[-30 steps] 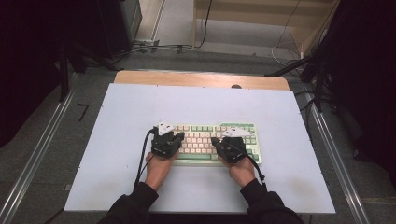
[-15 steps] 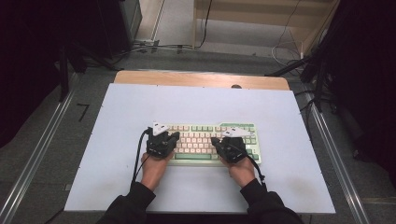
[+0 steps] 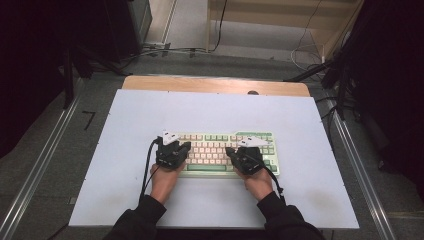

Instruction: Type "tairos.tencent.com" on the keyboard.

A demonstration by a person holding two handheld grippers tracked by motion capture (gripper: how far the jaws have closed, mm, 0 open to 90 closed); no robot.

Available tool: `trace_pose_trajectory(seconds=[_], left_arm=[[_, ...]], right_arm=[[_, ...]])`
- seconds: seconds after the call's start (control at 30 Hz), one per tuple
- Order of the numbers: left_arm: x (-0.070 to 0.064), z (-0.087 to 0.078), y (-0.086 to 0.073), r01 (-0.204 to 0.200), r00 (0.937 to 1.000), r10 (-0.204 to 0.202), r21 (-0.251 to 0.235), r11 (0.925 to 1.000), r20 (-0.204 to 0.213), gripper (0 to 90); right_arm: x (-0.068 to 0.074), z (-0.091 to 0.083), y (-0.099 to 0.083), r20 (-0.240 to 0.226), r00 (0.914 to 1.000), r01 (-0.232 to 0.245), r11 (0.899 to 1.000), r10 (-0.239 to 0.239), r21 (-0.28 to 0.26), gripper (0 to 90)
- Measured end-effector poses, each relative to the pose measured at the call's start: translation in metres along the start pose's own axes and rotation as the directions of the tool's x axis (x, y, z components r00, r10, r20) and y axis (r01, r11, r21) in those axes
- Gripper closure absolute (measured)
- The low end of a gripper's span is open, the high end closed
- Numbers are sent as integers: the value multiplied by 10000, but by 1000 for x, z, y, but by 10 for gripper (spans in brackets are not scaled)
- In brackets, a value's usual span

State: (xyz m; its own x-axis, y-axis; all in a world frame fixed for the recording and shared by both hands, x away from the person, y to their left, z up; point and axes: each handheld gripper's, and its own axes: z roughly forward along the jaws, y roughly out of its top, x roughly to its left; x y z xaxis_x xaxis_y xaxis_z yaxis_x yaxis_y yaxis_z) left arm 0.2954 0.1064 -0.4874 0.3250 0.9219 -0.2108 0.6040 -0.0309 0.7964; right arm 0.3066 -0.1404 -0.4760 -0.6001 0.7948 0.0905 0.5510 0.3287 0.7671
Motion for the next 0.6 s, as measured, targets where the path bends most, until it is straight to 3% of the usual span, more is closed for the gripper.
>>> trace_pose_trajectory(seconds=[0.6], left_arm=[[-2,5,-3,-75,10000,76,231,9997,-18,900]], right_arm=[[0,0,0,-2,10000,-9,10000,9,-4,875]])
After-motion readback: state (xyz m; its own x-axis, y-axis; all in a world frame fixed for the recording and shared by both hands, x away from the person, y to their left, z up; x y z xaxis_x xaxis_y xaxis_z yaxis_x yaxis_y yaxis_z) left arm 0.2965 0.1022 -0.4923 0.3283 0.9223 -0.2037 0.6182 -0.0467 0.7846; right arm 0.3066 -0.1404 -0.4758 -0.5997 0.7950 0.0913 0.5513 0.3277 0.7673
